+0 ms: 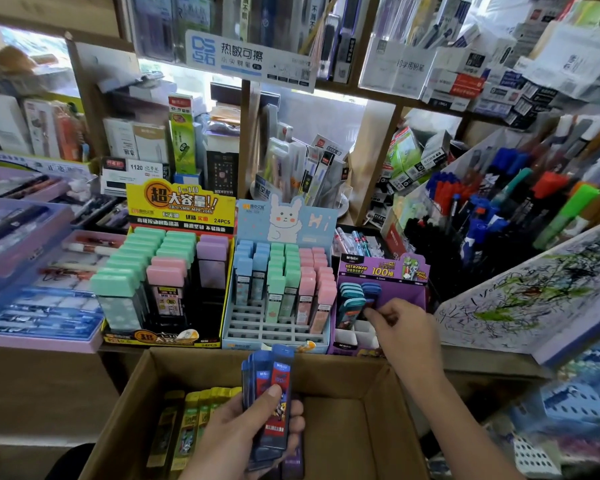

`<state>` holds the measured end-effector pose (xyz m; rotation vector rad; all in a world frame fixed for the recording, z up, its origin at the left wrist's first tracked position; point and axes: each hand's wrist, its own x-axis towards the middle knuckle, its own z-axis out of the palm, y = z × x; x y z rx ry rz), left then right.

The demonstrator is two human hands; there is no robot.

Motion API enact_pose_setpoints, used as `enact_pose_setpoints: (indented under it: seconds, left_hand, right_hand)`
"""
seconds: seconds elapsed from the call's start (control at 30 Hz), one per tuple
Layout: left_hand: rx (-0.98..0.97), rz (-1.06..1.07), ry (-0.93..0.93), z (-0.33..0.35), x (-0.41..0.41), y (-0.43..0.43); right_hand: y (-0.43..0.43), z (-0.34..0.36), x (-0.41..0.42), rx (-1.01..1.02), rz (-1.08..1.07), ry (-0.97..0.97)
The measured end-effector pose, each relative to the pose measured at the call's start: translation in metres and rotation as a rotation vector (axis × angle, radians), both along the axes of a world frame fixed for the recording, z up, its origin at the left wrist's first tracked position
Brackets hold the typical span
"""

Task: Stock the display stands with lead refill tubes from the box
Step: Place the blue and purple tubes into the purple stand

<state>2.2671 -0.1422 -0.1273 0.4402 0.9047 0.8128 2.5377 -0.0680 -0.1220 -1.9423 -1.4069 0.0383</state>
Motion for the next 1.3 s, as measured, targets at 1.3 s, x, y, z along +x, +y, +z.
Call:
enact_pose_setpoints:
  seconds: [1.3]
  left_hand:
    - [-0.056, -0.013, 0.006, 0.003, 0.006, 0.001]
  right_hand:
    - [-0.085, -0.003, -0.081, -0.336, 0.435, 0.999]
